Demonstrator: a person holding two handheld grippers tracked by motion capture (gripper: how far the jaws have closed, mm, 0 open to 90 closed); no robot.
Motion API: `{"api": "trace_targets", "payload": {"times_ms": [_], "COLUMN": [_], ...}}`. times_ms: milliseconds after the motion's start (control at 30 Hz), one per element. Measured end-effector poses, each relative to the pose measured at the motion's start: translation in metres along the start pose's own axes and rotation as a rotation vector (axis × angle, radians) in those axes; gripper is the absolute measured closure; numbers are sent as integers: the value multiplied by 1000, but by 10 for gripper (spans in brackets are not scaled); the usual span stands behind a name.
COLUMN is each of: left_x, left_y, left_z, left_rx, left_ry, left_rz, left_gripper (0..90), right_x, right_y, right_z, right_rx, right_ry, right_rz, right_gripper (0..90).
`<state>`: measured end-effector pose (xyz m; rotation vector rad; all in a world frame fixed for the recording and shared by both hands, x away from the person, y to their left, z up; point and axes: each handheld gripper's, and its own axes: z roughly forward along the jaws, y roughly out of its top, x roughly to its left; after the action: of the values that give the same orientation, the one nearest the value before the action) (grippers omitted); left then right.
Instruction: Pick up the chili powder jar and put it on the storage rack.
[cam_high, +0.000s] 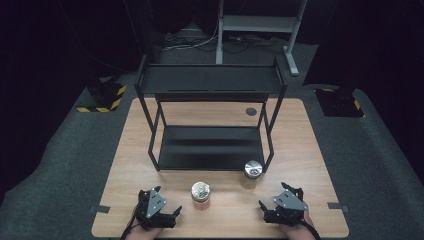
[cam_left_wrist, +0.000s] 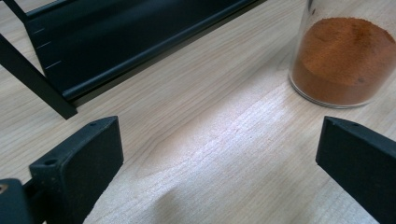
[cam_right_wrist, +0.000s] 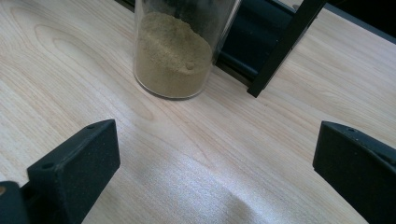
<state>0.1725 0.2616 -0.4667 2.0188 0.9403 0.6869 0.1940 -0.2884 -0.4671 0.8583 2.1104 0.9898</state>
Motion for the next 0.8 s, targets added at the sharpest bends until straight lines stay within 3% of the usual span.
{"api": "trace_targets", "payload": {"times_ms": [467,667,800], "left_x": [3,3,0], "left_y": [-6,-7,-5], "left_z": [-5,-11,-17], "left_rx": [-26,-70,-108], "left_ry": [9,4,3], "left_rz": [-43,-62,-53], "left_gripper": [6,5,4], "right_x": [-6,-6,-6], "right_y": [-2,-3,-2], "right_z": [-1,-1,-1], "right_rx": [-8,-12,-8], "right_ry": [9,8,10], "right_rz": [46,47,53], "right_gripper": [0,0,0]}}
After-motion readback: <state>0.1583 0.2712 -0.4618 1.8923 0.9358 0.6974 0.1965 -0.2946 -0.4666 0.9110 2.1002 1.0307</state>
